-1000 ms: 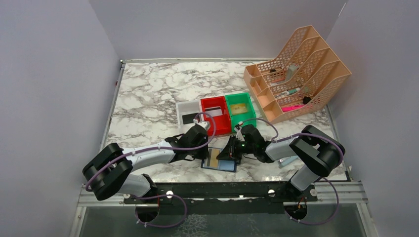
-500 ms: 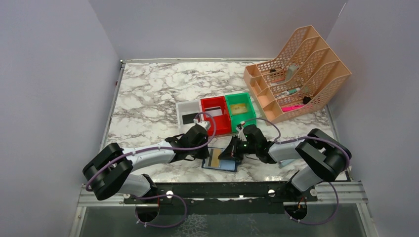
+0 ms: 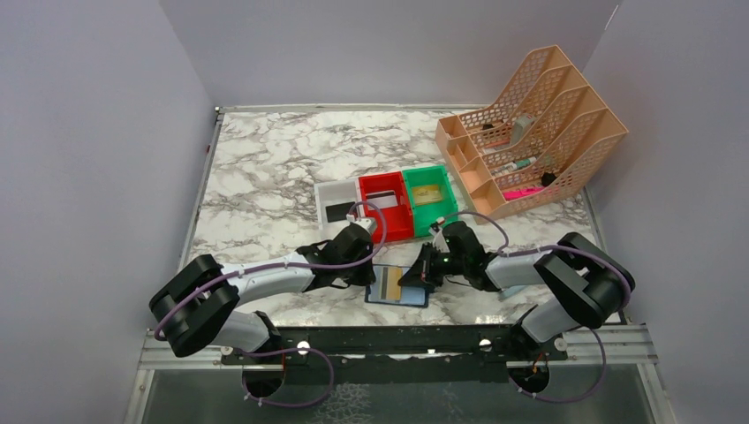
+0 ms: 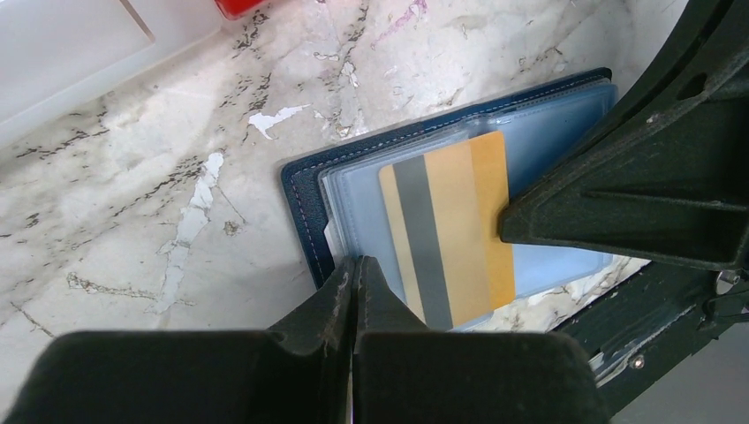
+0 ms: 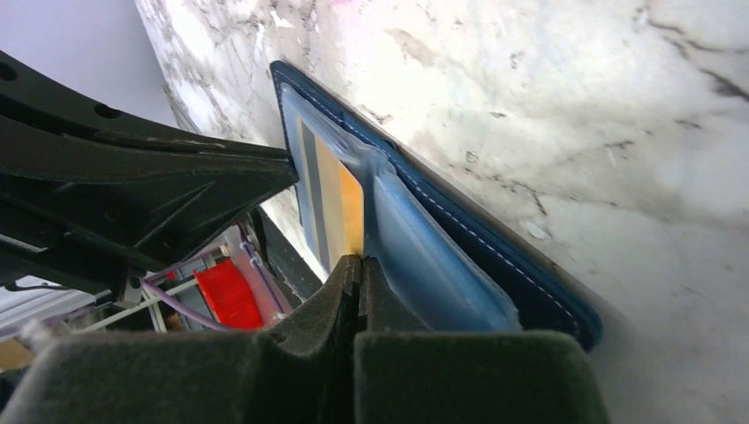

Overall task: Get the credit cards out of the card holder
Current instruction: Remove the credit card from the card holder.

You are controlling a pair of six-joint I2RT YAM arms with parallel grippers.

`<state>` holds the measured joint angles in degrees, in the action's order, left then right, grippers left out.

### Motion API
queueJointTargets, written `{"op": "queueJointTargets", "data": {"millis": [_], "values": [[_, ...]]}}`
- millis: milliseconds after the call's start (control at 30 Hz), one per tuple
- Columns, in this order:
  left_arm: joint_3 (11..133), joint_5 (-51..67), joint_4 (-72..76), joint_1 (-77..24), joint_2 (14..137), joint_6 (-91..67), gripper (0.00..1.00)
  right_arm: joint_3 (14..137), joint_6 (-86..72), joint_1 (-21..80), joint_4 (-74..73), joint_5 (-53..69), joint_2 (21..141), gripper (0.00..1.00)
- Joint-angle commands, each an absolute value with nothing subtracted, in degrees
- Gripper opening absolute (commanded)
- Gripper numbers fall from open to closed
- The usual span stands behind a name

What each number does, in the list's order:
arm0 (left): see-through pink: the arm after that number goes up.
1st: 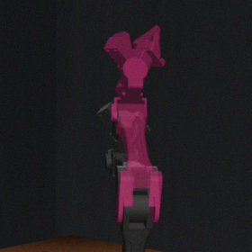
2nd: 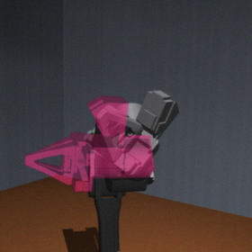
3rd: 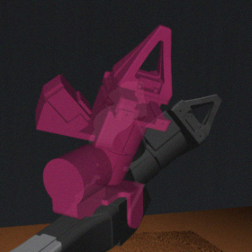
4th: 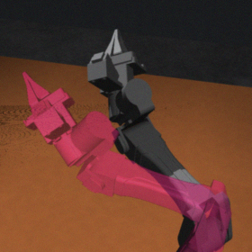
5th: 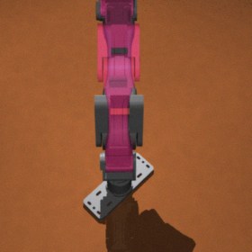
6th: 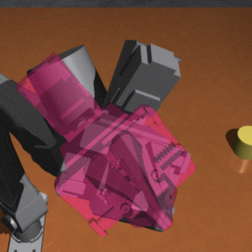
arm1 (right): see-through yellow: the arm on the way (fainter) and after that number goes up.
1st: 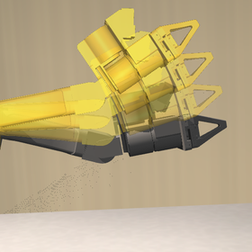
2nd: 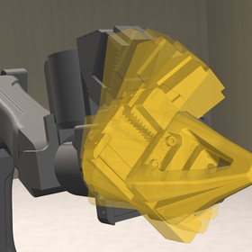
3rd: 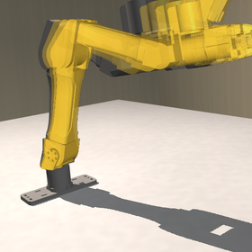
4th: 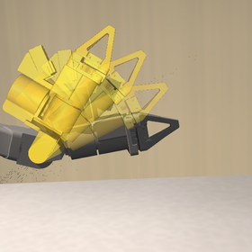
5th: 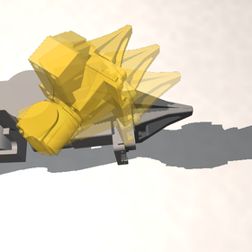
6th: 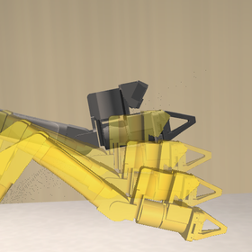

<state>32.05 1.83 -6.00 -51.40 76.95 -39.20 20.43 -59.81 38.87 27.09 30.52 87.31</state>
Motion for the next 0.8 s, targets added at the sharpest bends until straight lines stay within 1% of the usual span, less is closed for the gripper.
{"op": "queueJointTargets", "data": {"millis": [0, 100, 267, 300, 367, 433, 467, 500, 600, 767], "values": [[30.91, 0.13, -8.3, -51.69, 77.78, -39.1, 0.0, 21.23, -54.05, 38.24, 18.46, 30.35, 85.18, 0.01], [30.9, 0.08, -8.34, -51.73, 77.59, -39.11, 0.0, 21.49, -51.75, 37.94, 14.36, 28.19, 83.9, 0.01], [31.37, 0.38, -8.22, -51.68, 76.67, -39.03, 0.0, 20.83, -52.51, 37.7, 16.77, 29.19, 82.54, 0.01], [31.75, 0.46, -8.18, -51.68, 76.23, -39.02, 0.05, 20.84, -52.89, 37.7, 17.31, 29.48, 82.79, 0.01], [33.14, 0.61, -8.24, -51.68, 75.05, -38.74, 0.21, 20.78, -53.84, 37.71, 18.5, 29.52, 83.41, 0.01], [35.04, 0.75, -8.14, -51.71, 73.97, -38.19, 0.32, 20.48, -54.82, 37.71, 19.6, 29.23, 84.35, 0.01], [35.93, 0.9, -8.1, -51.68, 73.56, -37.82, 0.38, 20.17, -55.38, 37.71, 20.31, 29.22, 84.65, 0.01], [36.68, 1.18, -7.81, -51.77, 73.29, -37.39, 0.41, 19.82, -55.9, 37.71, 21.04, 29.14, 84.89, 0.01], [38.07, 4.63, -5.88, -51.75, 73.53, -36.23, 0.44, 19.05, -57.13, 37.71, 22.67, 29.05, 85.3, 0.01], [37.5, 11.81, -2.83, -51.97, 77.66, -36.3, 0.45, 18.65, -57.48, 37.71, 23.12, 28.59, 84.97, 0.01]]}}
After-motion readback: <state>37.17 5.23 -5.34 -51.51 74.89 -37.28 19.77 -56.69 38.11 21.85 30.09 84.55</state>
